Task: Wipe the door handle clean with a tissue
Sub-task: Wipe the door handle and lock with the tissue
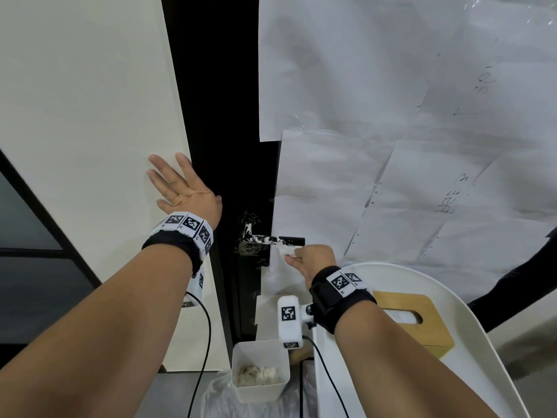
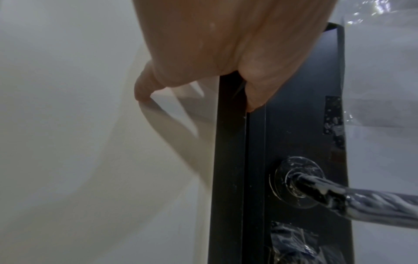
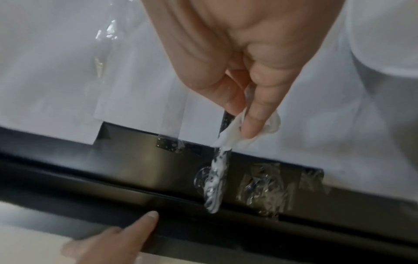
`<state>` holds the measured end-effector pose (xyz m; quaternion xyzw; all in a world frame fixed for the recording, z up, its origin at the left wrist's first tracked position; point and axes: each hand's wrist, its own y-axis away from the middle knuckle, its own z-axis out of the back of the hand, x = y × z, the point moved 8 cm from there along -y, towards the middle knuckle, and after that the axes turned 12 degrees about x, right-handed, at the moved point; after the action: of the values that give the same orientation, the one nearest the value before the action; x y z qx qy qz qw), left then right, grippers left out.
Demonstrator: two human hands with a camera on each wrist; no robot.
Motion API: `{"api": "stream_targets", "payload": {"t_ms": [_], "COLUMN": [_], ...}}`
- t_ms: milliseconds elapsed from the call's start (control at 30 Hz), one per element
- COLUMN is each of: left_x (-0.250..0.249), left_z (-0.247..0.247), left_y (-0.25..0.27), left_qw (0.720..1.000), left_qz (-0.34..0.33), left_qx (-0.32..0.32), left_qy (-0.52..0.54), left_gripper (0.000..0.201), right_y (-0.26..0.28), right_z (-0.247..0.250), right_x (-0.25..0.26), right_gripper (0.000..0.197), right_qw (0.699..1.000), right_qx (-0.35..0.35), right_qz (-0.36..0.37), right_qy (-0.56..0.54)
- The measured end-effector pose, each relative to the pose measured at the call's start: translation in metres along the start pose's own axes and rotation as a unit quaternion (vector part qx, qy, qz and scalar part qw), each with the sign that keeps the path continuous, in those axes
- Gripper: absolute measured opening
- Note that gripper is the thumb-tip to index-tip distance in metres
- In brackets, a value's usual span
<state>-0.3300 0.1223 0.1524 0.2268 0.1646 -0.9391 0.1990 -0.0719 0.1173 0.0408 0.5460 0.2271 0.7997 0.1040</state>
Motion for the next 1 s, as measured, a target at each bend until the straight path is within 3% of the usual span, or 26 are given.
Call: {"api": "stream_targets", "payload": {"t_ms": [67, 133, 233, 300, 433, 533, 633, 867, 1000], "left_x": [0.000, 0.000, 0.000, 0.000, 0.000, 0.000, 0.001, 0.002, 0.001], "left_z": [0.000, 0.000, 0.000, -0.001, -0.001, 0.000, -0.001, -0.003, -0.002], "left_y": [0.000, -0.001, 0.000, -0.001, -0.001, 0.000, -0.001, -0.002, -0.001], "left_qw": [1.000, 1.000, 1.000, 1.000, 1.000, 1.000, 1.000, 1.000, 1.000], "left_qz": [-0.001, -0.005, -0.009, -0.006, -0.001, 0.001, 0.002, -0.004, -0.005], "left_qx": [0.000, -0.002, -0.002, 0.001, 0.000, -0.004, -0.001, -0.009, -0.016], "left_qy": [0.001, 0.002, 0.004, 0.000, -0.001, 0.000, -0.003, -0.002, -0.004], "left_gripper": [0.105, 0.105, 0.105, 0.105, 0.105, 0.106, 0.106, 0.107, 0.106], "right_y": [0.000, 0.004, 0.007, 0.016, 0.029, 0.024, 0.014, 0.018, 0.015], "right_z": [-0.012, -0.024, -0.027, -0.012, 0.018, 0.027, 0.012, -0.009, 0.004], "right_x": [0.003, 0.004, 0.020, 0.038, 0.065, 0.066, 0.056, 0.057, 0.063], "right_gripper": [0.010, 0.016, 0.018, 0.015, 0.017, 0.022, 0.015, 0.024, 0.028], "right_qw": [0.973, 0.938, 0.983, 0.995, 0.957, 0.927, 0.899, 0.848, 0.874], "right_qx": [0.048, 0.072, 0.077, 0.017, -0.098, -0.139, -0.118, -0.082, -0.104], "right_qz": [0.035, 0.032, 0.051, 0.097, 0.222, 0.225, 0.205, 0.235, 0.246], "right_qy": [-0.223, -0.337, -0.157, -0.022, 0.158, 0.265, 0.369, 0.468, 0.407]}}
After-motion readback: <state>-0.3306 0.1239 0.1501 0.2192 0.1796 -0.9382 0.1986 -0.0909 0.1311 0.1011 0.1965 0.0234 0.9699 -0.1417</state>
